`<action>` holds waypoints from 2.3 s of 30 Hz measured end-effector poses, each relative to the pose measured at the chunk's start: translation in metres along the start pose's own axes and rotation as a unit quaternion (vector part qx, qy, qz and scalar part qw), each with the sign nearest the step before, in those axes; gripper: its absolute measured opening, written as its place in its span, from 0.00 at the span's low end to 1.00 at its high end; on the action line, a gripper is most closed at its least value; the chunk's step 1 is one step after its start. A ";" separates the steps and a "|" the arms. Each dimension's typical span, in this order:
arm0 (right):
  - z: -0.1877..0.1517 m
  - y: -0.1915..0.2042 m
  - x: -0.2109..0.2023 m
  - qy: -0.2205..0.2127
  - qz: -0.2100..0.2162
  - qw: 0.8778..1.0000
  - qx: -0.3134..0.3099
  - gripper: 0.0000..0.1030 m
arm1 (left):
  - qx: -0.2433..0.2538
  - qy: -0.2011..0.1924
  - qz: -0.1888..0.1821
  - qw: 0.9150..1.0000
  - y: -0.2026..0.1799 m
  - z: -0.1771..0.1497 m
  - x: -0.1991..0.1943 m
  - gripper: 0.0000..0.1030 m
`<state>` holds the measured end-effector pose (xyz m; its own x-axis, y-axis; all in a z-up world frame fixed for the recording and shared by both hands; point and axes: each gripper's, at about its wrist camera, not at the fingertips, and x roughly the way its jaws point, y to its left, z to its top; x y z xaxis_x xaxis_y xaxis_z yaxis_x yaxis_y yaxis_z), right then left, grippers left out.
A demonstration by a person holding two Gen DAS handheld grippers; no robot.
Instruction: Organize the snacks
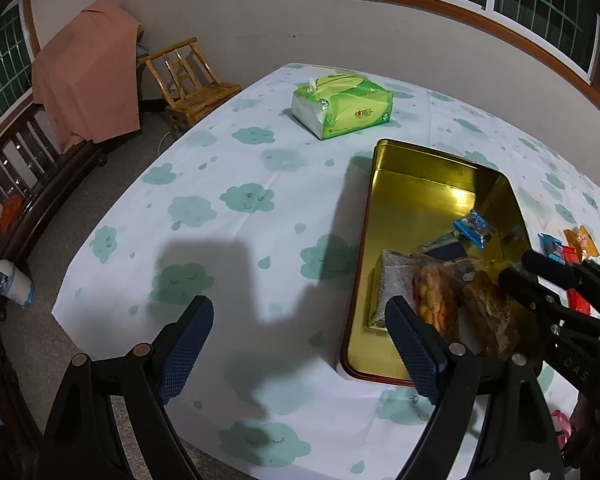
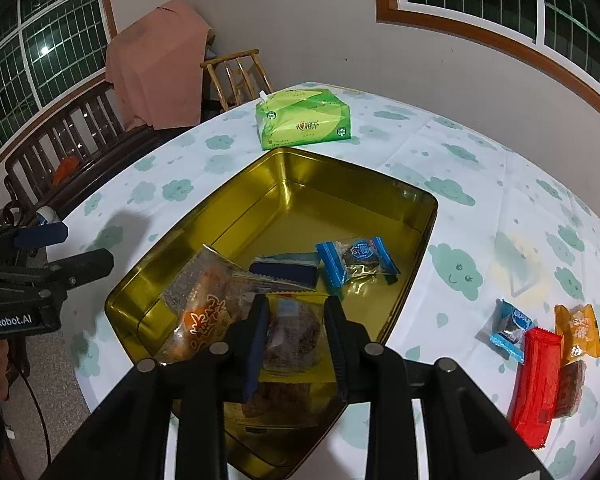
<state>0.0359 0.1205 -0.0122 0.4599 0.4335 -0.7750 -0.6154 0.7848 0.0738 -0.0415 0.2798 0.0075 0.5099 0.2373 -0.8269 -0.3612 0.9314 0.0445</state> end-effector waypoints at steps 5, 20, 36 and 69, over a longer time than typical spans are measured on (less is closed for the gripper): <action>-0.001 -0.008 -0.017 -0.018 0.001 1.000 0.011 0.45 | 0.005 -0.003 -0.004 1.000 -0.008 0.000 -0.003 0.83; -0.062 -0.131 -0.071 -0.021 -0.134 0.986 0.101 0.48 | 0.047 -0.014 -0.033 0.998 -0.056 0.005 -0.013 0.83; -0.091 -0.211 -0.054 0.003 -0.162 0.975 0.155 0.36 | 0.116 -0.004 -0.079 0.990 -0.152 0.013 -0.007 0.83; -0.133 -0.276 -0.077 -0.024 -0.220 0.963 0.157 0.22 | 0.190 0.042 -0.142 0.970 -0.307 0.027 0.069 0.62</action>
<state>0.0856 -0.1886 -0.0565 0.6649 0.0431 -0.7457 -0.1340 0.9890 -0.0623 0.1259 0.0175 -0.0482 0.4754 -0.0533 -0.8781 0.1080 0.9941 -0.0018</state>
